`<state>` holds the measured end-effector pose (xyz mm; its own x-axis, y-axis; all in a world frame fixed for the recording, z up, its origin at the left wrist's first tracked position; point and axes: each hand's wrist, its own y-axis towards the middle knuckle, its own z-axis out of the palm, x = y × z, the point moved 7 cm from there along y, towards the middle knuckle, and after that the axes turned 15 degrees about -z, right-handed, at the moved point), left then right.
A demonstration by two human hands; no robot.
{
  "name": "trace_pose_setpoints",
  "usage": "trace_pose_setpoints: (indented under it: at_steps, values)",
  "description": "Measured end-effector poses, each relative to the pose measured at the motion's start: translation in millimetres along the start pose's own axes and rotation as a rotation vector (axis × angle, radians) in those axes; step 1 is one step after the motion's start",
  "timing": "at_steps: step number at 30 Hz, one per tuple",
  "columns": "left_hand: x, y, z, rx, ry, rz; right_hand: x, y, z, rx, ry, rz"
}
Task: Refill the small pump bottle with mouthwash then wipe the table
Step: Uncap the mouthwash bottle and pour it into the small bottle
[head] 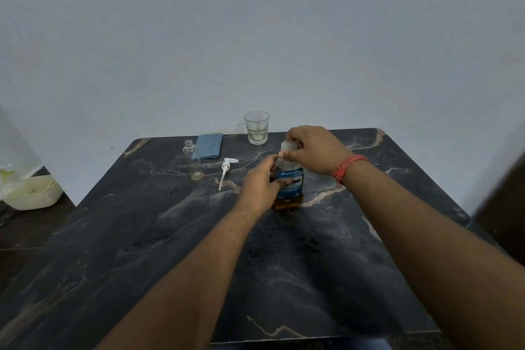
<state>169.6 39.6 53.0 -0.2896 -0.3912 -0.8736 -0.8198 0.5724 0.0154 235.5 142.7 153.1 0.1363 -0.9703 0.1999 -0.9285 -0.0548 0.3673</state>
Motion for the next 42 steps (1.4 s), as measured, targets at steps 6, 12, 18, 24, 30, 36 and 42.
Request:
trace_pose_setpoints:
  at_steps: [6,12,18,24,30,36,42]
  values:
    - [-2.2,1.9,-1.9,0.007,0.062,0.034,0.2,3.9,-1.9,0.131,0.047,-0.076]
    - [-1.9,1.5,-0.8,-0.004,0.069,0.022,-3.0,1.6,-5.0,0.118,0.045,-0.057]
    - [-0.8,1.2,-0.6,0.004,0.061,-0.009,3.1,9.0,-5.6,0.068,-0.020,-0.091]
    - [-1.7,2.4,-0.3,-0.013,0.093,0.000,8.3,11.8,-6.4,0.157,-0.070,-0.146]
    - [-2.0,3.8,0.6,-0.023,0.104,0.003,13.0,12.4,-7.5,0.216,-0.119,-0.196]
    - [-2.2,2.5,0.2,-0.016,0.098,0.015,15.9,10.7,-9.5,0.222,-0.116,-0.277]
    - [0.1,4.0,-1.8,0.029,0.102,-0.024,20.0,2.9,-7.2,0.274,-0.060,-0.357]
